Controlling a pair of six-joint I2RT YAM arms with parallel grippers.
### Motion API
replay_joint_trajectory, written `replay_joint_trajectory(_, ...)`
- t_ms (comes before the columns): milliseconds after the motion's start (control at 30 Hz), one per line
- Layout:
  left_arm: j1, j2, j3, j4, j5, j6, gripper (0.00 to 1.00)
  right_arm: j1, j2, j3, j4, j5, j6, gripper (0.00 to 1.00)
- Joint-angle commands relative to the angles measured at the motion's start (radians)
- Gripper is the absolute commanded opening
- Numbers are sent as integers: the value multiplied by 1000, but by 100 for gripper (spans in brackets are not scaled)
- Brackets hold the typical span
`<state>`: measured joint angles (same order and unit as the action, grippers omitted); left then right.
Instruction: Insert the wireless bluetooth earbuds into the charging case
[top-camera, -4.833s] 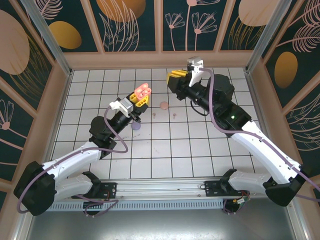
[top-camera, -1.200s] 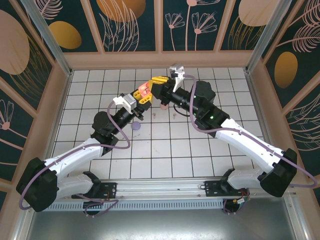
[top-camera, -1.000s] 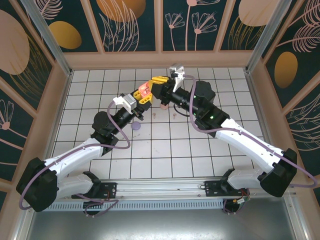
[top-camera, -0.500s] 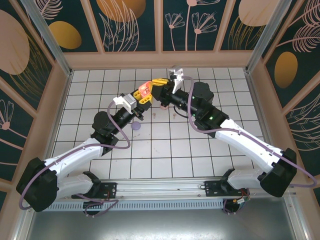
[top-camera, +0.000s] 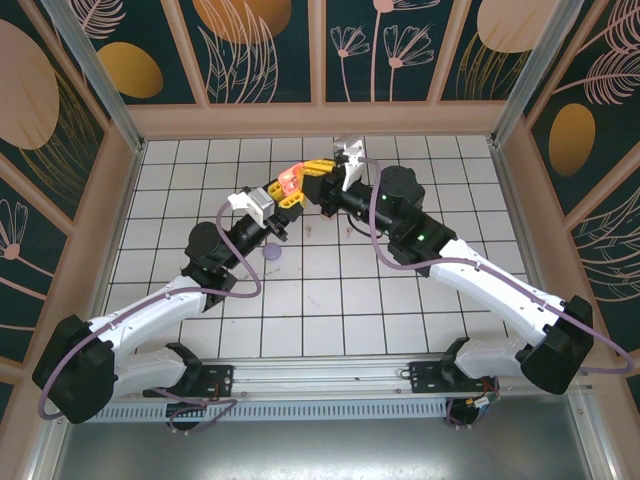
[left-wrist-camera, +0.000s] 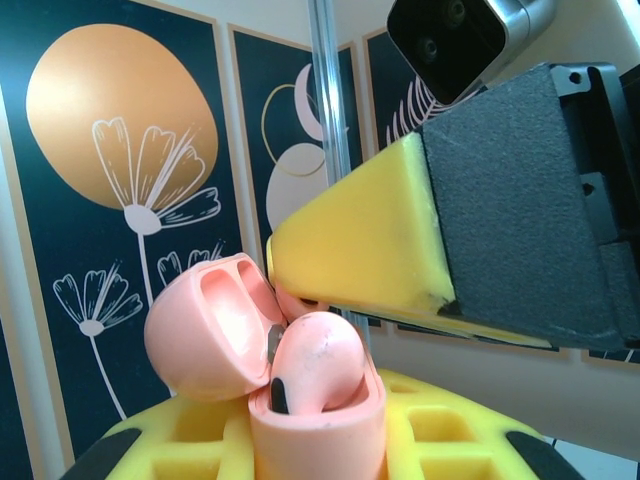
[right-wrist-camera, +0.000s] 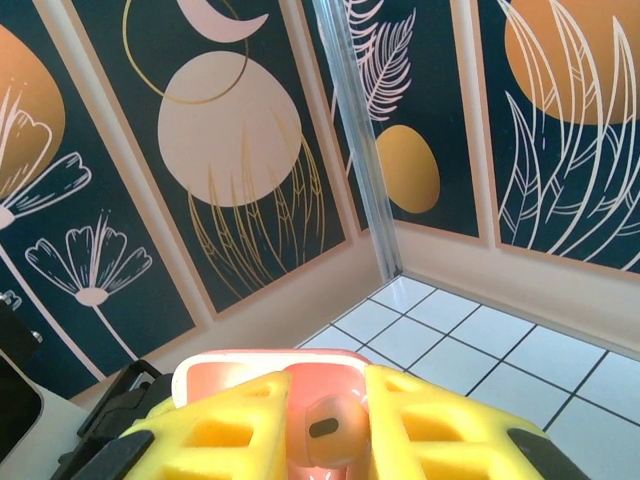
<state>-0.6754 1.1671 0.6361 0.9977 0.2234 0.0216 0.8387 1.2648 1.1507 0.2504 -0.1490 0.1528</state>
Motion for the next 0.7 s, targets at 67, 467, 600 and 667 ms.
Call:
replay_joint_trajectory(67,-7,-11,40,59,8,1,0,44,1,-2,-81,35,-88,23)
replay_joint_trajectory(467,-7,-7,45,57,8,-5,0,82,21,11,-134,113,-137,29)
replay_joint_trajectory(600,-7,-8,46,58,8,-6,0,82,12,9,-136,130,-133,31)
replay_joint_trajectory(667,-7,-7,45,58,7,-6,0,83,7,7,-138,136,-131,32)
